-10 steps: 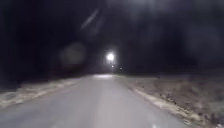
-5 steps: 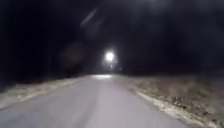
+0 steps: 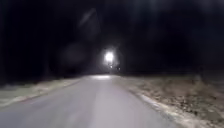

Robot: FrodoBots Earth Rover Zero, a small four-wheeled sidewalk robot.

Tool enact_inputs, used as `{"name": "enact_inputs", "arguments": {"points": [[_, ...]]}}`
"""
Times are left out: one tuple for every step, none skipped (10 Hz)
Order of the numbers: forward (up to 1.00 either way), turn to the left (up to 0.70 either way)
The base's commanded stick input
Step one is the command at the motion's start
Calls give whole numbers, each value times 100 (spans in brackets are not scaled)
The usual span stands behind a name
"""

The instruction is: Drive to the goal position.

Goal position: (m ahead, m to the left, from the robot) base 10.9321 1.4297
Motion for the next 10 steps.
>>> {"name": "enact_inputs", "arguments": {"points": [[100, 0], [100, 0], [100, 13], [100, 32], [100, 40], [100, 40], [100, 40], [100, 8], [100, 0], [100, 0]]}}
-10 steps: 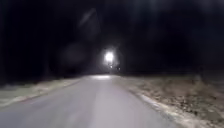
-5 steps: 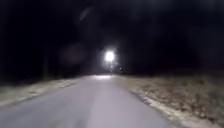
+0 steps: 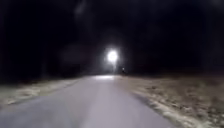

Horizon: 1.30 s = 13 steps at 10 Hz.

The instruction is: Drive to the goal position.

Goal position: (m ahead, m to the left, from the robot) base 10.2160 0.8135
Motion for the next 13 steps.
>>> {"name": "enact_inputs", "arguments": {"points": [[100, 0], [100, 0], [100, 0], [100, 0], [100, 0], [100, 0], [100, 0], [100, 0], [100, 0], [100, 0], [100, 0], [100, 0], [100, 0]]}}
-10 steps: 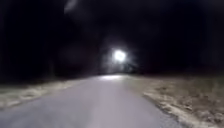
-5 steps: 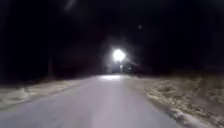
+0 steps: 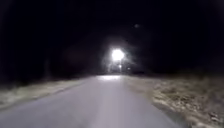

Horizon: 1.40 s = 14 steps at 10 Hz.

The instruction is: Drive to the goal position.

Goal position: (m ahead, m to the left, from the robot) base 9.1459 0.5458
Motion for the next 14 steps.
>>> {"name": "enact_inputs", "arguments": {"points": [[100, 0], [100, 0], [100, 0], [100, 0], [100, 0], [100, 0], [100, 0], [100, 0], [100, 0], [100, 0], [100, 0], [100, 0], [100, 0], [100, 0]]}}
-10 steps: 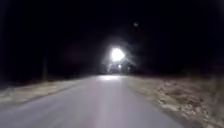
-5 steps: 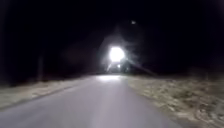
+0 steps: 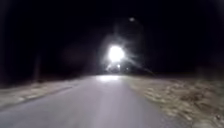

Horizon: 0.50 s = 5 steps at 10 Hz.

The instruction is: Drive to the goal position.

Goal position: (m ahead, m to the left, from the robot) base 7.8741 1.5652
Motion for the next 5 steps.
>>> {"name": "enact_inputs", "arguments": {"points": [[100, 0], [100, 0], [100, 0], [100, 0], [100, 0]]}}
